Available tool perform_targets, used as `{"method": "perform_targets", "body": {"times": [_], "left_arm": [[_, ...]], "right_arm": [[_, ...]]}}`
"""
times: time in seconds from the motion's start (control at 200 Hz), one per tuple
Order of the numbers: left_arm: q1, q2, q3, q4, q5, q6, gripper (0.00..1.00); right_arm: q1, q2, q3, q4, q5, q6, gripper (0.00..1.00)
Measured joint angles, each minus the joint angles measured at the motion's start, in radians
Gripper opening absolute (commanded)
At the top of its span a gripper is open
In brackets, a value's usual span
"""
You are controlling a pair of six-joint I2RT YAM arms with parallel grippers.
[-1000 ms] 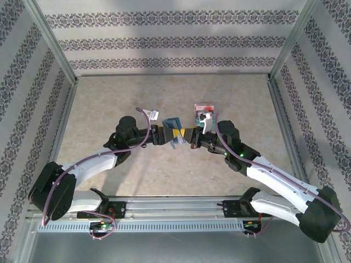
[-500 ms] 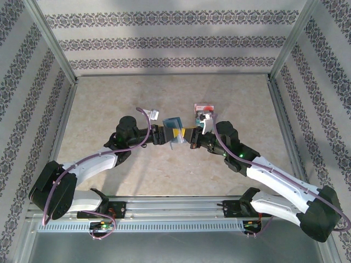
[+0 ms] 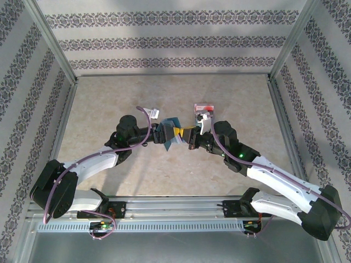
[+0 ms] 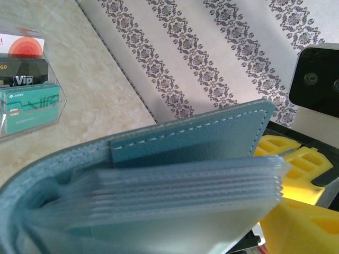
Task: Take the credit cards out of the card holder
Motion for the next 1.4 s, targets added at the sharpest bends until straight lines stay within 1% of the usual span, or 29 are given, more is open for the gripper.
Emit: {"method": "perform_targets", "body": {"times": [0.085, 0.19, 0.25, 0.355, 0.42, 0.709, 0.864, 1.049, 1.209, 1.304, 1.399], "left_arm": [[0.0, 0.0, 0.0, 0.0, -0.001, 0.001, 0.77], [0.0, 0.0, 0.0, 0.0, -0.001, 0.001, 0.76], [0.0, 0.0, 0.0, 0.0, -0.002, 0.001, 0.78], [0.0, 0.0, 0.0, 0.0, -0.003, 0.0, 0.85], [0.0, 0.0, 0.0, 0.0, -0.003, 0.0, 0.87], [0.0, 0.0, 0.0, 0.0, 0.0, -0.002, 0.87], [0.0, 0.006, 0.0, 0.001, 0.001, -0.002, 0.9], [0.0, 0.017, 0.002, 0.001, 0.001, -0.002, 0.91], [0.0, 0.027, 0.005, 0.008, 0.001, -0.002, 0.86], [0.0, 0.027, 0.005, 0.01, 0.0, -0.002, 0.81], [0.0, 0.027, 0.005, 0.011, 0.0, -0.002, 0.8]], "right_arm": [[0.0, 0.0, 0.0, 0.0, 0.011, -0.003, 0.0], [0.0, 0.0, 0.0, 0.0, 0.027, -0.003, 0.0], [0.0, 0.0, 0.0, 0.0, 0.03, -0.003, 0.0], [0.0, 0.0, 0.0, -0.001, 0.03, -0.003, 0.0], [0.0, 0.0, 0.0, -0.004, 0.029, -0.004, 0.0], [0.002, 0.0, 0.0, -0.011, 0.029, -0.006, 0.0], [0.003, 0.0, 0.0, -0.014, 0.029, -0.006, 0.0], [0.019, 0.016, 0.016, -0.025, 0.03, -0.01, 0.0], [0.021, 0.023, 0.026, -0.038, 0.042, -0.024, 0.0], [0.021, 0.023, 0.03, -0.042, 0.051, -0.025, 0.0], [0.021, 0.02, 0.03, -0.045, 0.066, -0.025, 0.0]]}}
